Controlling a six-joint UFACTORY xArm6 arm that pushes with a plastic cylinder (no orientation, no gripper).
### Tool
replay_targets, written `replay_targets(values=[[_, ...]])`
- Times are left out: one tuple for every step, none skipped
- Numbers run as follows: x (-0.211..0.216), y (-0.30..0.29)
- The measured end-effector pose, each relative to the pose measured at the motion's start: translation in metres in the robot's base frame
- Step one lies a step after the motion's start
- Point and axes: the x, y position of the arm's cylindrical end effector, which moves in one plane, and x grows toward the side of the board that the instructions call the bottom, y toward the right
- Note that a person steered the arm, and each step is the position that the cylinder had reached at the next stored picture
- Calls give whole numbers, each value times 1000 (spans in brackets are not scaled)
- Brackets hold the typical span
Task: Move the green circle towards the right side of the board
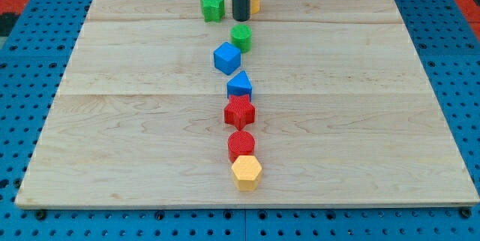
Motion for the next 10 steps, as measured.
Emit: replay_targets(values=[[-9, -67], [-15, -116], [18, -81], [26, -78], [49, -75], [73, -39], [76, 40], [75, 95], [112, 99], [75, 132]])
